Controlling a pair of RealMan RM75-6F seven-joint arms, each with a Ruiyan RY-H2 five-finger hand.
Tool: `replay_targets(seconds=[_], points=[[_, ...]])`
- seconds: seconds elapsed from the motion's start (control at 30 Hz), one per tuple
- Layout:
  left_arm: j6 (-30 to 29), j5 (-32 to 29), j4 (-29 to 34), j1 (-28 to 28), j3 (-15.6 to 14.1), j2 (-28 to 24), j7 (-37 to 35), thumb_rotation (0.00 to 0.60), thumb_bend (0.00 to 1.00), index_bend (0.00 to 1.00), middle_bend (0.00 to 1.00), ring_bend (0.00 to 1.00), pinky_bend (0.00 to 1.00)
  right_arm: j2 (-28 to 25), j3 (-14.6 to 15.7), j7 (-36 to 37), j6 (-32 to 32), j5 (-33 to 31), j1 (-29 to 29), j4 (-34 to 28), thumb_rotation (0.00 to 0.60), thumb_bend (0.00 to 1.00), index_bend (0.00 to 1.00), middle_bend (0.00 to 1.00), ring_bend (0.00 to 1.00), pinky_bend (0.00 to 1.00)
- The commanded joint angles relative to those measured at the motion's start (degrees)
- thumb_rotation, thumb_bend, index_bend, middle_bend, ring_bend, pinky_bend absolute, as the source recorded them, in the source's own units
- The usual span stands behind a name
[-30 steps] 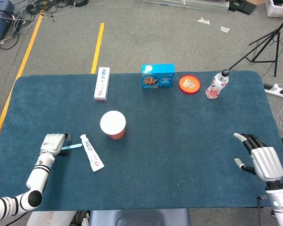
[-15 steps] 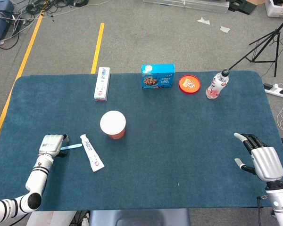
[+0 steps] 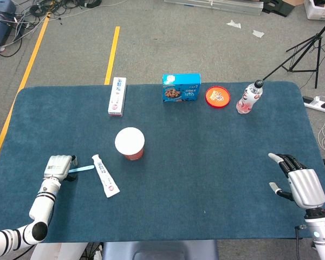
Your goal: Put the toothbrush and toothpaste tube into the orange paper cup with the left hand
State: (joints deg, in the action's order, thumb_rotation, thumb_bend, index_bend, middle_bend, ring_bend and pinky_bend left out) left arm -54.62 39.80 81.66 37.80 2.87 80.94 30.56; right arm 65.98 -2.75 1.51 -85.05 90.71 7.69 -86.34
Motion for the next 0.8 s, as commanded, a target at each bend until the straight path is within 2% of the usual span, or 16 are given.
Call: replay_targets(seconds=[0.03,0.8], points=[[0.2,0.0,-0.3,0.0,0.0,0.2,0.1,0.6,0.25,0.42,1.0,1.0,1.0,0.0,0.0,0.0,0.1,0.0,0.0,0.0,0.6,0.17,0.22,0.26,0.22,0.52],[0.5,-0.9,-2.5,-0.1,0.6,1.6,1.5,0.6,0.25,0.46,1.0,1.0,1.0,0.2,0.2,-0.4,0.4,0.1,0.2,0.1,0.6,0.17,0.22,0.26,0.22,0.52]])
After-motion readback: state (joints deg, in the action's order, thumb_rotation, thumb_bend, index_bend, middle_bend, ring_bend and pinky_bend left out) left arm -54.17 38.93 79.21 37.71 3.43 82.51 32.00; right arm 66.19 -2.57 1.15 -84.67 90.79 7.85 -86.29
